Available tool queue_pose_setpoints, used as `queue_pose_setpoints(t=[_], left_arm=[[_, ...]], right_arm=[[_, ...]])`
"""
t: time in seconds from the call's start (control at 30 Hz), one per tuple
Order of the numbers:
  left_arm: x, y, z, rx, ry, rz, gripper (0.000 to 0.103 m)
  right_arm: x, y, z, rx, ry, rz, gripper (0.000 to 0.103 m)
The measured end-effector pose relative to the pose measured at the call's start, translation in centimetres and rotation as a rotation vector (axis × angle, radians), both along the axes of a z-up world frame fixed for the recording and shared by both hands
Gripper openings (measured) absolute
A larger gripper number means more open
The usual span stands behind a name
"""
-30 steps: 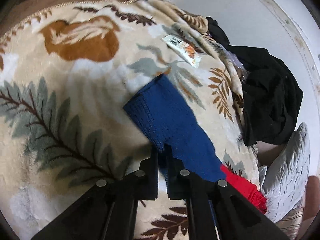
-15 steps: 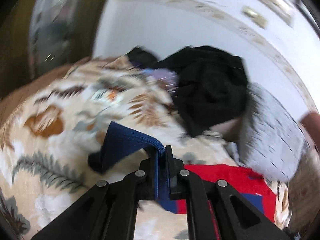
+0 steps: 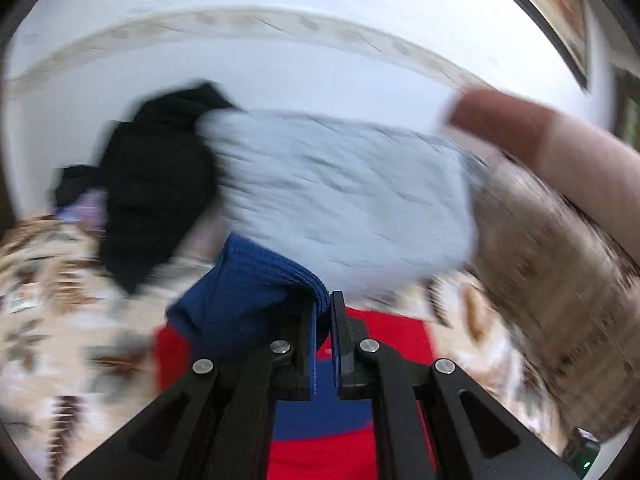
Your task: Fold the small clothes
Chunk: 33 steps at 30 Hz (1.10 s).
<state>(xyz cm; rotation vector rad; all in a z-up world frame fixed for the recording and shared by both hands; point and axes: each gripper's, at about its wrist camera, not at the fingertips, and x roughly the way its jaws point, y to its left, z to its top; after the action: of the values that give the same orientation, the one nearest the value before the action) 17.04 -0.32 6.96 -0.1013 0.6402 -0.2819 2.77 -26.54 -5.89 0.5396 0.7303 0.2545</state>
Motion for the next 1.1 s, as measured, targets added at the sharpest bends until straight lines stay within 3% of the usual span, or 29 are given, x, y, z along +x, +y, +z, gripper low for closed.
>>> queue_pose_setpoints(t=[0.03, 0.07, 0.13, 0.2, 0.27, 0.4, 0.5, 0.6, 0.67, 0.77, 0.83, 0.87, 0.9, 0.97, 1.07, 1.1], left_arm=[[0.9, -2.1, -1.2, -0.006, 0.044, -0.05, 0.011], [2.2, -4.8, -3.5, -0.015, 0.143, -0.132, 0.029], [3.9, -7.5, -7.7, -0.029, 0.322, -0.196, 0.052], [4.3, -7.3, -10.7, -0.063, 0.414, -0.176, 0.052], [3.8, -4.9, -12.0, -0.101, 0.412, -0.116, 0.052], [0.7, 3.0, -12.5, -0.084, 0.358, 0.009, 0.052], [-3.2, 9.9, -12.6, -0.126, 0.305, 0.107, 0.052], [-7.8, 16.6, -12.8, -0.211, 0.254, 0.223, 0.054], [-10.8, 20.0, -13.1, -0.278, 0.221, 0.308, 0.061], [-14.3, 23.2, -14.2, -0.364, 0.211, 0.378, 0.063], [-15.5, 24.2, -15.0, -0.401, 0.224, 0.385, 0.063], [-15.9, 24.3, -15.4, -0.41, 0.235, 0.383, 0.063], [-16.2, 24.4, -15.6, -0.411, 0.24, 0.383, 0.063], [-16.8, 24.4, -15.6, -0.429, 0.237, 0.378, 0.063], [-17.7, 23.7, -14.9, -0.423, 0.218, 0.369, 0.063], [-17.9, 23.5, -14.8, -0.414, 0.211, 0.362, 0.063]], right_arm=[[-0.3, -0.6, 0.1, -0.006, -0.01, -0.013, 0.096], [-0.5, -1.0, 0.2, -0.011, -0.012, -0.024, 0.096], [-0.8, -2.0, 0.1, -0.014, -0.014, -0.04, 0.096], [-1.1, -2.7, -0.1, -0.012, -0.001, -0.051, 0.096], [-1.6, -3.6, -0.4, -0.014, 0.012, -0.064, 0.096], [-1.6, -4.4, -0.2, 0.02, 0.02, -0.076, 0.096], [-0.5, -4.6, 2.0, 0.167, 0.007, -0.032, 0.096], [-1.5, -5.5, 7.1, 0.252, -0.169, -0.055, 0.096], [-3.1, -6.9, 10.1, 0.324, -0.288, -0.104, 0.096], [-4.5, -8.0, 11.6, 0.593, -0.363, 0.007, 0.097], [-5.0, -7.4, 11.6, 0.813, -0.406, 0.22, 0.097], [-5.1, -7.1, 11.5, 0.882, -0.416, 0.303, 0.098], [-5.2, -7.1, 11.4, 0.892, -0.42, 0.316, 0.098], [-6.0, -8.5, 10.7, 0.847, -0.414, 0.185, 0.099], [-6.3, -10.1, 8.2, 0.92, -0.346, 0.078, 0.099], [-6.6, -10.2, 7.5, 0.894, -0.316, 0.043, 0.099]])
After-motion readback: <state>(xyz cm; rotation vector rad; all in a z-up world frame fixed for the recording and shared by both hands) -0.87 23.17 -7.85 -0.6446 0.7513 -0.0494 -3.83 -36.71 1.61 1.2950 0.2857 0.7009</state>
